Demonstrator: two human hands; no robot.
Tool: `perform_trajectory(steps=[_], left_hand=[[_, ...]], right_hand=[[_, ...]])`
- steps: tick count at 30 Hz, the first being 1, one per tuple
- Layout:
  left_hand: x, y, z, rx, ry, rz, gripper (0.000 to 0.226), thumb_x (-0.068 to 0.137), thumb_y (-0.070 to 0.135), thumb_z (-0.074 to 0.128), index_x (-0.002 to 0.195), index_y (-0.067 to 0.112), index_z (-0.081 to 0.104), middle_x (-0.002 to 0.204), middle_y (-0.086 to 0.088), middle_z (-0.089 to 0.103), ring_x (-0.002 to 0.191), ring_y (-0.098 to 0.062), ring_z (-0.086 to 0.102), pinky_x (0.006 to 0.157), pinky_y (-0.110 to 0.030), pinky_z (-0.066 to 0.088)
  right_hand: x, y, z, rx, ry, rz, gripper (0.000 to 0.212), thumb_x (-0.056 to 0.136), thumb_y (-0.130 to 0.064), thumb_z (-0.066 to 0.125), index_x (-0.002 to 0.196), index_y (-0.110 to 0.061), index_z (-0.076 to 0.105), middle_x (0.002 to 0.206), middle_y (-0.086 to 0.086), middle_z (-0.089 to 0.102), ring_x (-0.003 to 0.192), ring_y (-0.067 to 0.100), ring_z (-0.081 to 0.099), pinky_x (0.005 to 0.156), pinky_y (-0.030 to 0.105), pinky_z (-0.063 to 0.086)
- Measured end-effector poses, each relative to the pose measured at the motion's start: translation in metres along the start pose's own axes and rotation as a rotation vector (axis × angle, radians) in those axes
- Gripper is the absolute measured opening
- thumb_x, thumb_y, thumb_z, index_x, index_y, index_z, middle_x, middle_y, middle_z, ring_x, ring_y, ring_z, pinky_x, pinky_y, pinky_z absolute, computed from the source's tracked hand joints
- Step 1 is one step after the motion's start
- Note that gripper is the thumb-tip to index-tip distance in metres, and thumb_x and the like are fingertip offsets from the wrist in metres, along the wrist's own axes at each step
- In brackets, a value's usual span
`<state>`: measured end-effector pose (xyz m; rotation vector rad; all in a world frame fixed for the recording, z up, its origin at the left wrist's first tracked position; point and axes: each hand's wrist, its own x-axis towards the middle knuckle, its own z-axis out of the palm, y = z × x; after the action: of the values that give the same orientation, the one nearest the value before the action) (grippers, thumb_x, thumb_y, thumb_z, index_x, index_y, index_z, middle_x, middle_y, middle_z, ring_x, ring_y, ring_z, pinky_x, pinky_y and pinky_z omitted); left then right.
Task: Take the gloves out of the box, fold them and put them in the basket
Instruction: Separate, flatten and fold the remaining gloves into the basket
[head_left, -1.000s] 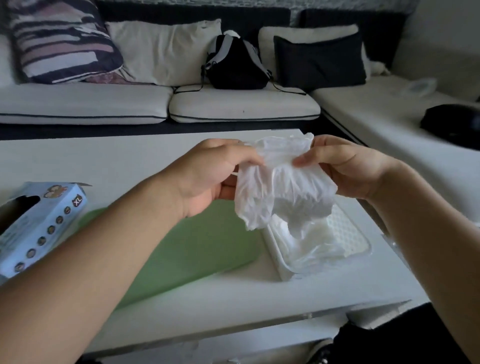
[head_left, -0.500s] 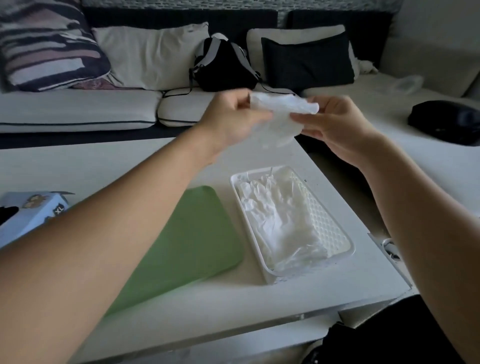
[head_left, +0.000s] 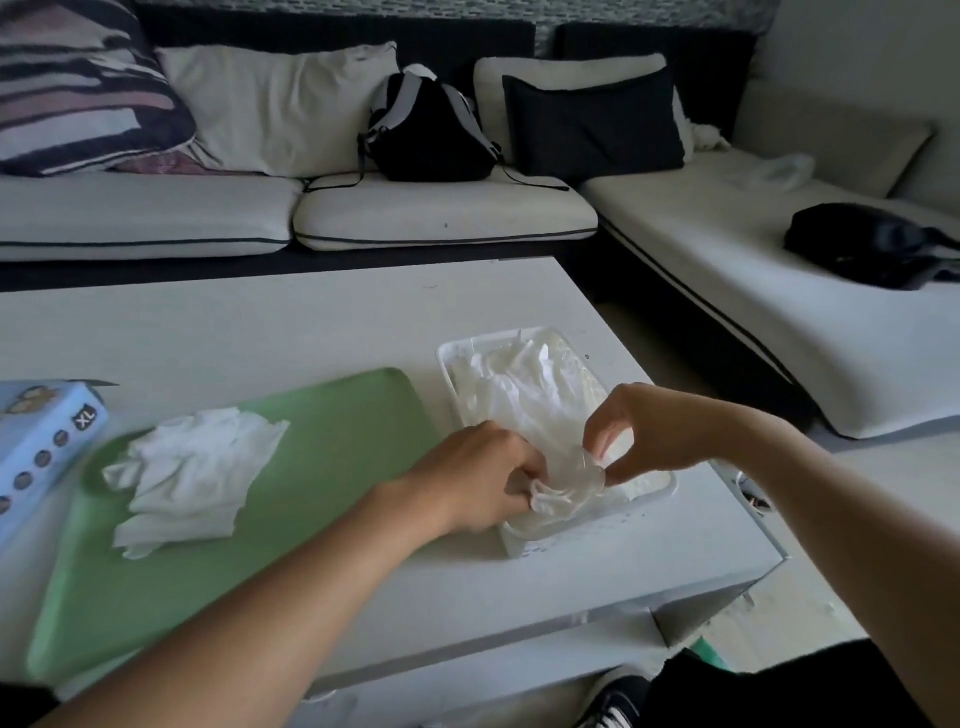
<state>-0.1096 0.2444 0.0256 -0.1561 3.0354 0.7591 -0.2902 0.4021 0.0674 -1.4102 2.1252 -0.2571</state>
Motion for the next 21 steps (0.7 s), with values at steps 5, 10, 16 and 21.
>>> perform_trajectory(steps=[5,10,16,21], left_hand=[[0.0,0.015,-0.027,-0.092,-0.038,-0.056,0.036,0.072,0.035,0.058,0.102,0.03,0.076,0.104,0.018,0.072,0.102,-0.004,0.064,0.092,-0.033,0.054],[0.023,0.011,-0.036,0.235,0.093,-0.178,0.035,0.087,0.051,0.066,0.108,0.023,0.07,0.107,0.004,0.068,0.101,-0.02,0.064,0.085,-0.034,0.049],[0.017,-0.01,-0.035,0.302,-0.023,-0.2,0.052,0.085,0.06,0.066,0.127,0.029,0.061,0.127,0.009,0.063,0.122,-0.02,0.058,0.109,-0.05,0.03],[-0.061,-0.062,-0.092,0.073,0.274,-0.18,0.039,0.089,0.044,0.072,0.123,0.026,0.066,0.127,0.01,0.062,0.115,-0.017,0.059,0.102,-0.034,0.045]], right_hand=[[-0.006,-0.012,-0.024,0.076,0.04,0.027,0.009,0.089,-0.031,0.072,0.094,-0.034,0.079,0.093,-0.02,0.076,0.092,-0.005,0.069,0.101,0.031,0.051],[0.026,-0.029,-0.015,-0.067,0.21,-0.033,0.058,0.069,-0.047,0.088,0.122,-0.032,0.069,0.119,-0.017,0.068,0.11,0.005,0.063,0.101,0.031,0.05],[0.058,-0.056,0.001,-0.345,-0.116,0.137,0.109,0.064,-0.048,0.09,0.153,-0.034,0.029,0.152,-0.01,0.04,0.131,0.019,0.049,0.101,0.031,0.045],[0.046,-0.136,-0.019,-0.584,0.167,-0.009,0.06,0.086,-0.048,0.073,0.14,-0.031,0.051,0.138,-0.007,0.056,0.123,0.017,0.054,0.097,0.034,0.044]])
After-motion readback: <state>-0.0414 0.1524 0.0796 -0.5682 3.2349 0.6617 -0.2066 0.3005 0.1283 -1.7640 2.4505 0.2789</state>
